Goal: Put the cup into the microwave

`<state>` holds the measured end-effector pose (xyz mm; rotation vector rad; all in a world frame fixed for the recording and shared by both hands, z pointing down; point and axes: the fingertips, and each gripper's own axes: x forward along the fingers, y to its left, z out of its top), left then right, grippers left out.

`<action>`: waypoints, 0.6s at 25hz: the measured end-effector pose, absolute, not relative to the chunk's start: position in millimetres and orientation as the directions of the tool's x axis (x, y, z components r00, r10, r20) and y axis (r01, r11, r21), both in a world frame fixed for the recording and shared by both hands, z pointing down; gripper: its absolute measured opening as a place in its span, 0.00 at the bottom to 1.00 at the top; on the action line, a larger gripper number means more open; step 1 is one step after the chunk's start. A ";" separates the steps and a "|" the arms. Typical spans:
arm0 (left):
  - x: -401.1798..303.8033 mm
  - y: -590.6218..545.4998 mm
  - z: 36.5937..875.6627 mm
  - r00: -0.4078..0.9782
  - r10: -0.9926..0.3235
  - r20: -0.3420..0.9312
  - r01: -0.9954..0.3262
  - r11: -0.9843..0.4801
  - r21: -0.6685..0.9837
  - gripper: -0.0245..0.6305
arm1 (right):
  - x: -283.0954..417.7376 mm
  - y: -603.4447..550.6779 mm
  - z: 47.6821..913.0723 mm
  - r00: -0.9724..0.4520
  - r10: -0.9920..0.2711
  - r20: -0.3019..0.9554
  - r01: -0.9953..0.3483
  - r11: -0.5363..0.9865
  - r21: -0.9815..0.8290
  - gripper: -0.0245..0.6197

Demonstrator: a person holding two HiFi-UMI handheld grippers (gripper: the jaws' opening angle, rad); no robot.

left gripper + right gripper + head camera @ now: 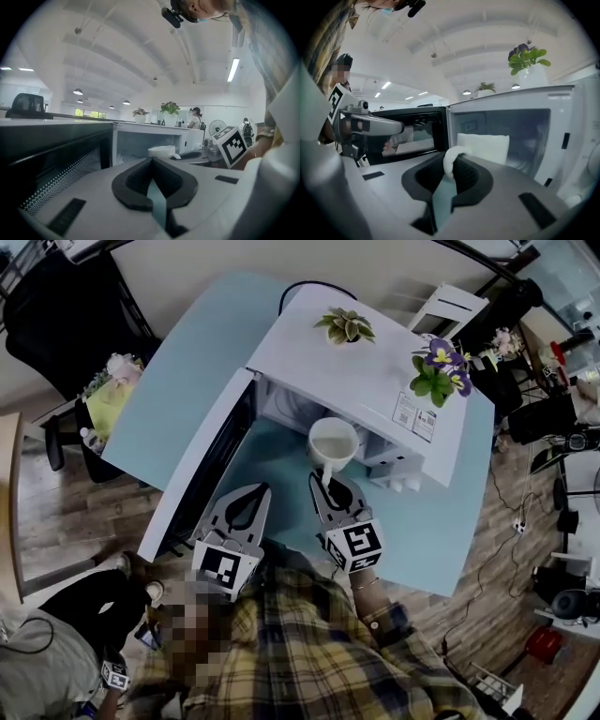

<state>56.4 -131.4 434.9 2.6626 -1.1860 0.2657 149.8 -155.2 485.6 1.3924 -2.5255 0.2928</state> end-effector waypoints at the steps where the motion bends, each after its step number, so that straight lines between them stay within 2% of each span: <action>1: 57.0 -131.1 435.5 0.661 -0.708 0.251 -0.747 -0.654 0.121 0.02 | 149.8 -157.5 486.9 -0.514 -0.802 0.304 -0.850 0.524 -0.055 0.11; 15: 59.6 -133.2 442.9 0.670 -0.695 0.262 -0.738 -0.661 0.135 0.02 | 149.1 -191.7 502.9 -0.492 -0.815 0.306 -0.862 0.506 -0.037 0.11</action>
